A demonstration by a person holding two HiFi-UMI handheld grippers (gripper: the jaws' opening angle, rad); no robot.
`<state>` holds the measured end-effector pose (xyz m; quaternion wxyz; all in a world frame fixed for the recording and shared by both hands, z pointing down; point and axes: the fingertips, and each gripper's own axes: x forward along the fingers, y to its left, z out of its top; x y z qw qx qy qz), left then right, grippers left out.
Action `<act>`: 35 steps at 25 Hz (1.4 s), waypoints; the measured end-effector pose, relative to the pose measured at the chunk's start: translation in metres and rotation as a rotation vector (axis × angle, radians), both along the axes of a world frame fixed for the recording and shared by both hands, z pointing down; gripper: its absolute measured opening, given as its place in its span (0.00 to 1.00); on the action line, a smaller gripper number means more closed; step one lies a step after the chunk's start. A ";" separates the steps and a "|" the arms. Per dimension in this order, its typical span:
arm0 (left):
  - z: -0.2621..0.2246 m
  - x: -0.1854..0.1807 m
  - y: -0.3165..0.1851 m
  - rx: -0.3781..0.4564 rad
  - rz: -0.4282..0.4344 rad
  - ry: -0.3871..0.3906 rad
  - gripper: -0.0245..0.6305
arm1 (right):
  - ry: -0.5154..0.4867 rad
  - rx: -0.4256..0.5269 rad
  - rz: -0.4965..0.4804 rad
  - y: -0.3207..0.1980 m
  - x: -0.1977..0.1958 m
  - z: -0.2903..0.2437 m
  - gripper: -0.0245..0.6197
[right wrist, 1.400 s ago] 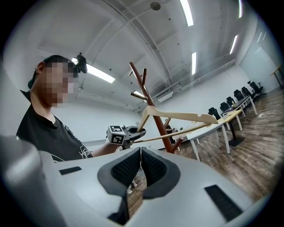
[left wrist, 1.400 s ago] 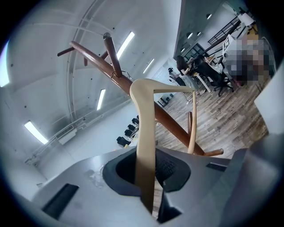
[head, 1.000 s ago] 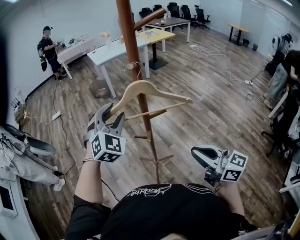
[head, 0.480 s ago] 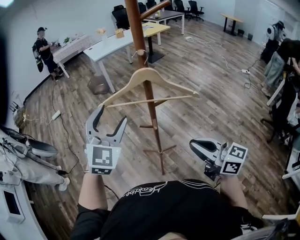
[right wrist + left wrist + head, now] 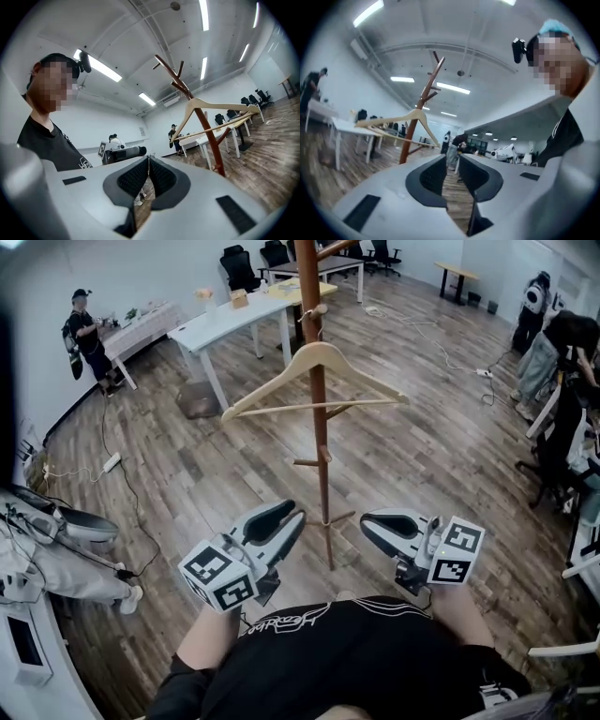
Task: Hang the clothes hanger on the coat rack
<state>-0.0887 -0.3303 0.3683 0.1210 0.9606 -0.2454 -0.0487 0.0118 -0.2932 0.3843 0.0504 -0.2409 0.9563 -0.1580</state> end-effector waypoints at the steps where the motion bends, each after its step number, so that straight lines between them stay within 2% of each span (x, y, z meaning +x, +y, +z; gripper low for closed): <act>1: 0.005 0.001 0.013 -0.059 0.041 0.048 0.12 | -0.002 0.000 0.004 0.009 -0.006 0.000 0.10; 2: 0.008 0.001 0.024 -0.103 0.071 0.085 0.09 | -0.005 -0.001 0.007 0.018 -0.012 0.000 0.10; 4: 0.016 -0.003 0.046 -0.132 0.104 0.111 0.05 | -0.010 -0.005 0.014 0.035 -0.024 0.002 0.10; 8: 0.025 -0.014 0.086 -0.091 0.148 0.087 0.05 | -0.014 -0.022 0.037 0.067 -0.044 0.012 0.10; 14: 0.024 -0.026 0.138 -0.066 0.226 0.105 0.05 | -0.038 -0.024 0.067 0.111 -0.062 0.014 0.10; 18: 0.017 -0.034 0.156 -0.056 0.233 0.126 0.05 | -0.070 -0.030 0.083 0.128 -0.068 0.007 0.10; 23: 0.019 -0.039 0.171 -0.009 0.225 0.076 0.05 | -0.060 -0.027 0.105 0.146 -0.072 0.011 0.10; 29: 0.023 -0.047 0.179 -0.058 0.234 0.125 0.05 | -0.062 -0.048 0.119 0.156 -0.077 0.019 0.10; 35: 0.016 -0.057 0.186 -0.037 0.228 0.161 0.05 | -0.059 -0.046 0.125 0.164 -0.081 0.019 0.10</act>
